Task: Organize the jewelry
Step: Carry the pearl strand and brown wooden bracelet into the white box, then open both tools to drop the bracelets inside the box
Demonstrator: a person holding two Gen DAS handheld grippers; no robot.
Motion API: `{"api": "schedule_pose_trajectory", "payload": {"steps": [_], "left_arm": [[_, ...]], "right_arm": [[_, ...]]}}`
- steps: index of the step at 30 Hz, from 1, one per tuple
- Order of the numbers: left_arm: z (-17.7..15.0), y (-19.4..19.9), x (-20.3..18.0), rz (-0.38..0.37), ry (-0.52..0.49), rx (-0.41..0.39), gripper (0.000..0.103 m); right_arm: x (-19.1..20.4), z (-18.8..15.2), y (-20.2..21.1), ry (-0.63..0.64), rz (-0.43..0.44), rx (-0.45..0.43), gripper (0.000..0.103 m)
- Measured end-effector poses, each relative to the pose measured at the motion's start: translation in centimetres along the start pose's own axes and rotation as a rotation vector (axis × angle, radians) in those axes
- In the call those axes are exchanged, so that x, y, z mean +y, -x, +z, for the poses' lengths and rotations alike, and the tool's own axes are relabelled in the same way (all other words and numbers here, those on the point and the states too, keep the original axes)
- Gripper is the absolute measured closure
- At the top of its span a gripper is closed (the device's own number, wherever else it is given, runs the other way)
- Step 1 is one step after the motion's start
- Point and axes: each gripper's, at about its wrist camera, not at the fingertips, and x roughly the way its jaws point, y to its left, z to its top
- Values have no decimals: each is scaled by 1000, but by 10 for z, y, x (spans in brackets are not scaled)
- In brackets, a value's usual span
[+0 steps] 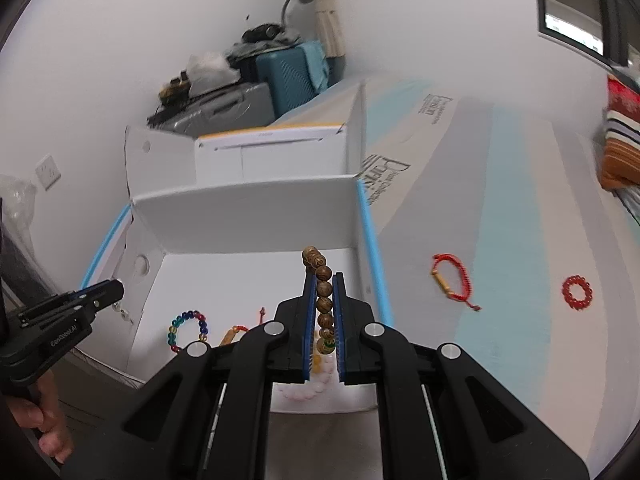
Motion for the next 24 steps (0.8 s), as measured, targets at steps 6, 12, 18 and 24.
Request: {"api": "schedule_pose_trajectory", "payload": {"steps": [6, 12, 18, 24], "left_arm": [[3, -12, 14, 18, 17, 32, 92], [4, -33, 17, 40, 6, 92, 92], [2, -46, 14, 68, -13, 128, 92], [2, -50, 13, 91, -15, 144, 91]], "right_arm": [[15, -2, -31, 25, -12, 79, 96], [16, -4, -58, 29, -34, 170, 96], [26, -8, -76, 43, -33, 219, 96], [37, -15, -87, 58, -38, 241, 95]]}}
